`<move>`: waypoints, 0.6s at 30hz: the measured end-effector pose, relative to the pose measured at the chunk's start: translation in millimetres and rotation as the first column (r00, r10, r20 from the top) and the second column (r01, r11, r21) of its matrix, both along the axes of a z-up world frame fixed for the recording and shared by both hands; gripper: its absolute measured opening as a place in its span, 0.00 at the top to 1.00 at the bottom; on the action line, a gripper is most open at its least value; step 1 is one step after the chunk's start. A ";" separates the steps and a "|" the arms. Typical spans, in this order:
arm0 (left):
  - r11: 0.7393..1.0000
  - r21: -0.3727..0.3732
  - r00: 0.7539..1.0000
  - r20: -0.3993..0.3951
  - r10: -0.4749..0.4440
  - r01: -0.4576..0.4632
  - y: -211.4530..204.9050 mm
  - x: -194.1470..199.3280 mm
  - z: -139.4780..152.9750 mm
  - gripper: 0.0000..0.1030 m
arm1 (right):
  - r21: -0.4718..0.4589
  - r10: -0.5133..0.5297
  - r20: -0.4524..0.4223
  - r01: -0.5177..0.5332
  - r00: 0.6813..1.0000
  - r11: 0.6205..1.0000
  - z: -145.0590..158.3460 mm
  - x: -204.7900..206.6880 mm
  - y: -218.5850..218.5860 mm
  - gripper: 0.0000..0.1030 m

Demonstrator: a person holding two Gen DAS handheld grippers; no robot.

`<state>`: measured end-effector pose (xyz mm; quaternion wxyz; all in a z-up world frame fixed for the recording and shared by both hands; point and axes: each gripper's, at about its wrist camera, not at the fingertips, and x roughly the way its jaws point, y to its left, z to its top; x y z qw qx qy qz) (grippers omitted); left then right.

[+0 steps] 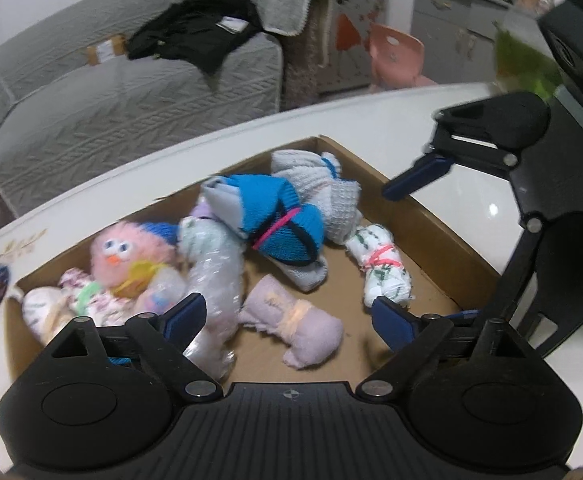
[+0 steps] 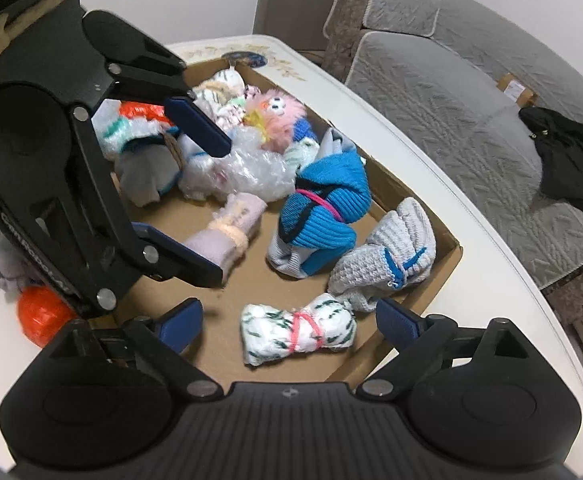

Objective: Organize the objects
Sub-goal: 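Carry both sock bundles into the box and open both grippers to release them, then move both open grippers out of the box toward the grey sock and orange bundle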

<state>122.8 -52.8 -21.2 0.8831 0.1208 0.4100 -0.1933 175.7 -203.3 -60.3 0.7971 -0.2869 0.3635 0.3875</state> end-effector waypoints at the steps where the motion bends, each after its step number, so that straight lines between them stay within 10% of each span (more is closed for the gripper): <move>1: 1.000 -0.005 1.000 0.007 0.014 -0.014 3.1 -2.1 2.4 0.09 | 0.007 -0.005 0.005 0.005 1.000 1.000 1.9 -2.3 -0.3 0.08; 18: 0.949 -0.089 0.942 0.130 0.311 -0.301 68.1 -86.1 27.3 0.06 | 0.162 -0.178 0.071 0.165 0.981 0.973 27.8 -54.8 -2.3 0.05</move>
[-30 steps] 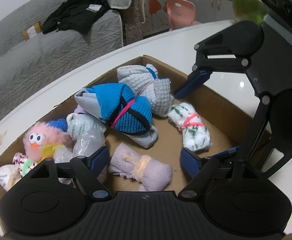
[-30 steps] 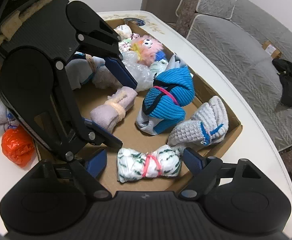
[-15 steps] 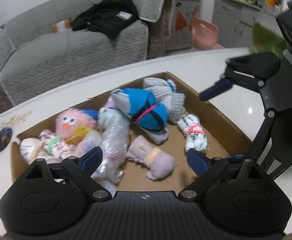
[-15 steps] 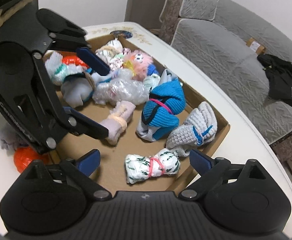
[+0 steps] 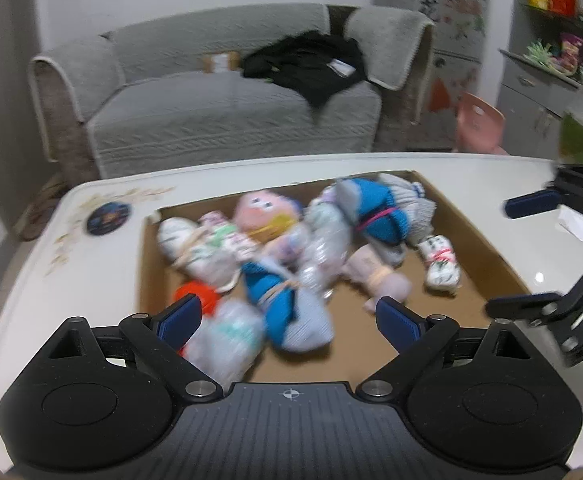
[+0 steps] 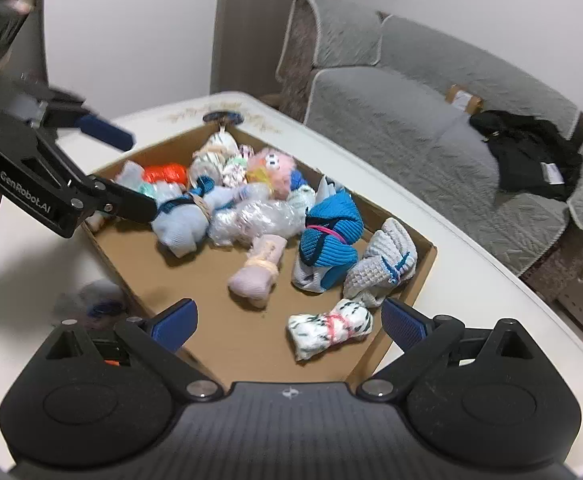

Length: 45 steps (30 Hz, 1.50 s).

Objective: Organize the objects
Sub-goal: 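Move both open grippers out of the box toward the grey sock and orange bundle, then grasp the grey sock bundle with the left gripper while the right grasps the orange plastic bundle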

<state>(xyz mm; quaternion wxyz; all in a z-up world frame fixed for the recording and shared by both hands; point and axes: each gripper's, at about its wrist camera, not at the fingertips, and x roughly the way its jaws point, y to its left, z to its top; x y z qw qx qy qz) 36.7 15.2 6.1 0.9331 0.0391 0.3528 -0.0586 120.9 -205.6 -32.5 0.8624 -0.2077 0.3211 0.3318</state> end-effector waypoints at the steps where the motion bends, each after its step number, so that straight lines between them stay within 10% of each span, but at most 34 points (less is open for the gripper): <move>1: 1.000 0.001 1.000 0.007 0.014 -0.014 1.4 -6.9 -1.2 0.05 | 0.017 -0.015 0.007 0.015 1.000 1.000 0.6 -6.8 -0.9 0.04; 17: 0.988 -0.075 0.991 -0.036 0.130 -0.132 -21.6 -80.8 -57.7 0.02 | 0.140 -0.093 0.122 0.076 0.988 0.987 -46.7 -106.1 10.0 0.01; 34: 0.958 -0.014 0.957 -0.028 0.287 -0.288 31.1 -100.4 -69.4 0.06 | 0.171 -0.098 0.078 0.083 0.992 0.982 -70.6 -107.1 45.1 0.01; 45: 0.977 -0.035 0.977 -0.008 0.212 -0.213 3.0 -94.3 -65.5 0.01 | 0.163 -0.123 0.066 0.111 0.990 0.980 -76.7 -94.7 55.5 0.02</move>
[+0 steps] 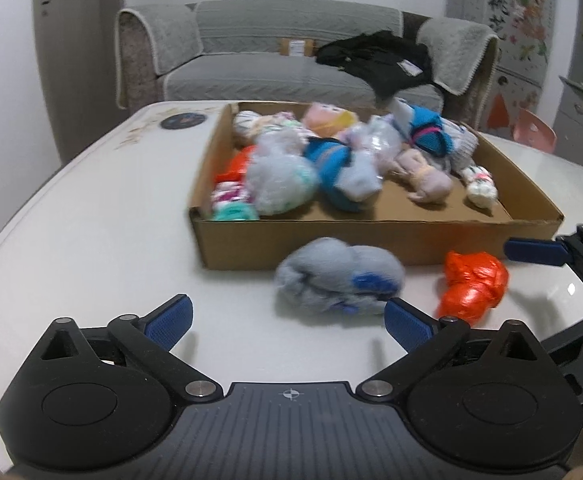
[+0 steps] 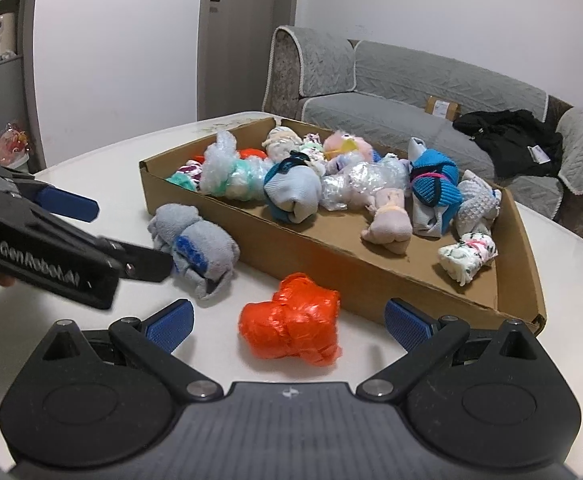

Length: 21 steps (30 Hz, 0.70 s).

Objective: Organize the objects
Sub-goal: 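Grasp the grey sock bundle with the left gripper while the right grasps the orange plastic bundle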

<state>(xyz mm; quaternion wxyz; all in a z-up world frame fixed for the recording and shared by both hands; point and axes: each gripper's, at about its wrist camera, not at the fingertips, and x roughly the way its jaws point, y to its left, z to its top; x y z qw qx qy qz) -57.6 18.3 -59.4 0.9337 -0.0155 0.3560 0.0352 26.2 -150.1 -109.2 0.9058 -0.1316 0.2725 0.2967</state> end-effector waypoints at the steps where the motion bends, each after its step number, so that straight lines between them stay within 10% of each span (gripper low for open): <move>1: 1.000 0.001 1.000 0.003 -0.005 0.005 -2.7 2.8 -1.2 0.00 | 0.001 -0.003 -0.007 0.003 1.000 1.000 -0.4 1.6 -1.3 0.04; 11: 1.000 0.013 1.000 0.008 -0.006 0.006 -15.4 29.4 -13.2 0.00 | 0.018 -0.016 -0.045 0.017 0.999 1.000 -1.2 6.5 -11.9 0.17; 21: 1.000 0.023 1.000 0.008 -0.018 0.017 -21.0 37.3 -19.9 0.10 | 0.009 0.038 -0.060 -0.038 0.997 0.999 -2.6 6.8 -9.4 0.52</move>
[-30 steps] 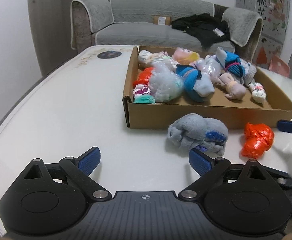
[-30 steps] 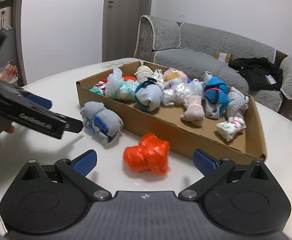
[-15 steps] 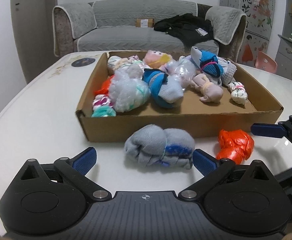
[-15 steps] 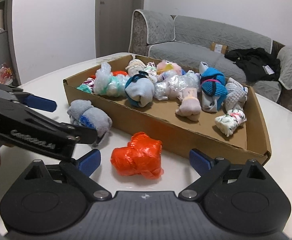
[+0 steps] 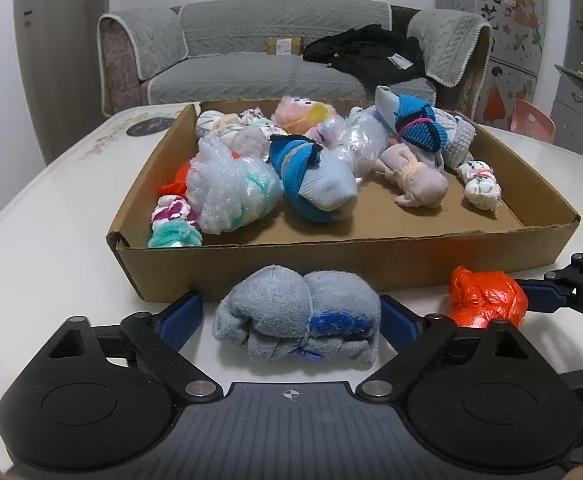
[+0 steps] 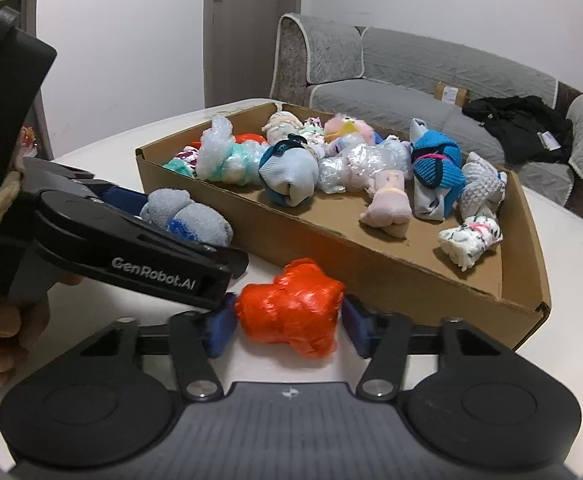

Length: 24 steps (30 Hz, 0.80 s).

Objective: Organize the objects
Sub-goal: 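Grasp the grey sock bundle with the left gripper while the right grasps the orange plastic bundle, then carry the grey sock and orange bundle into the box and open both grippers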

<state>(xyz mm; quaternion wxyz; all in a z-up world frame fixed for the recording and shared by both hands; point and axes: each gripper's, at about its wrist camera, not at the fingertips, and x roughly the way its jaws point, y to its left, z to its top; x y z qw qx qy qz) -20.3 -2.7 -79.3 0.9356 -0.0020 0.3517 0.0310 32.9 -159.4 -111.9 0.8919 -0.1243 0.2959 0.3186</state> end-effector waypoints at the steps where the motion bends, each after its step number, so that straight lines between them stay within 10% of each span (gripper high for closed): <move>1: 1.000 -0.001 1.000 0.003 -0.006 0.006 -0.2 -1.3 0.1 0.11 | 0.003 -0.001 -0.002 0.001 1.000 1.000 0.1 -0.3 -1.0 0.53; 11: 0.998 0.003 0.998 0.022 -0.057 0.057 0.1 -30.6 1.0 0.24 | 0.006 -0.071 -0.008 0.071 0.997 0.997 -0.3 -24.2 -54.3 0.53; 17: 0.999 0.038 0.999 0.028 -0.035 0.034 1.3 -46.7 0.7 0.07 | 0.015 -0.111 0.006 0.110 0.994 0.994 0.9 -33.0 -70.7 0.31; 24: 0.998 0.046 0.999 0.013 -0.044 0.043 -0.2 -38.4 -0.6 0.07 | 0.008 -0.114 -0.003 0.114 0.993 0.993 -1.2 -23.6 -60.6 0.42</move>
